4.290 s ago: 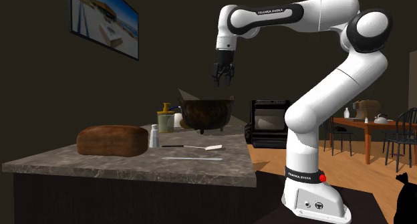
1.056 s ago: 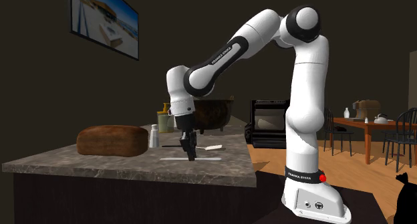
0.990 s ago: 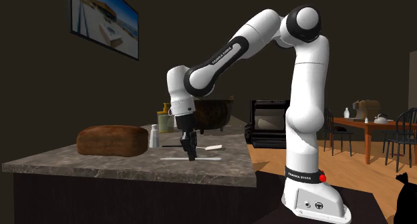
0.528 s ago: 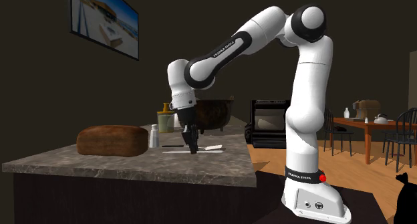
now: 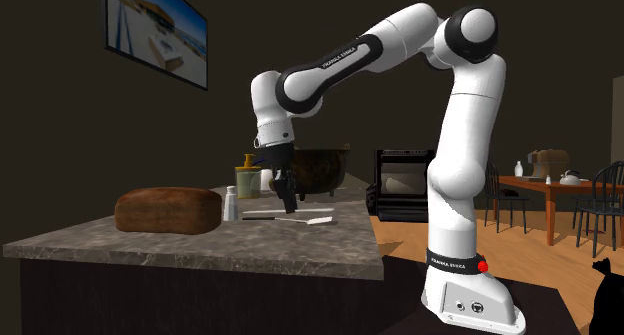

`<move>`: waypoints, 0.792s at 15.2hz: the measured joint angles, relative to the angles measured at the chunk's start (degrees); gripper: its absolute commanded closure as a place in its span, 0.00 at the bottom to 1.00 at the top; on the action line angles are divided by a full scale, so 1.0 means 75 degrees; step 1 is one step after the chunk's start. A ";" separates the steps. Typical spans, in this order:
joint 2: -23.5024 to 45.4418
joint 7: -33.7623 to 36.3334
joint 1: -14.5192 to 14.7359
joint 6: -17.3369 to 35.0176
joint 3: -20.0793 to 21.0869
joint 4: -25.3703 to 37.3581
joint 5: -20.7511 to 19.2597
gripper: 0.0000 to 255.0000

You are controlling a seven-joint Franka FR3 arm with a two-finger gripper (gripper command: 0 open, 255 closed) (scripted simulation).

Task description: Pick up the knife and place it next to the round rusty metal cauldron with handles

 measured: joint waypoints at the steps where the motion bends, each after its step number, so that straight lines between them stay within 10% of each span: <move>1: -0.0034 -0.0001 0.0002 -0.0097 -0.0004 0.0064 0.0005 1.00; 12: -0.0386 -0.0047 -0.0006 -0.1290 -0.0081 0.0912 0.0032 1.00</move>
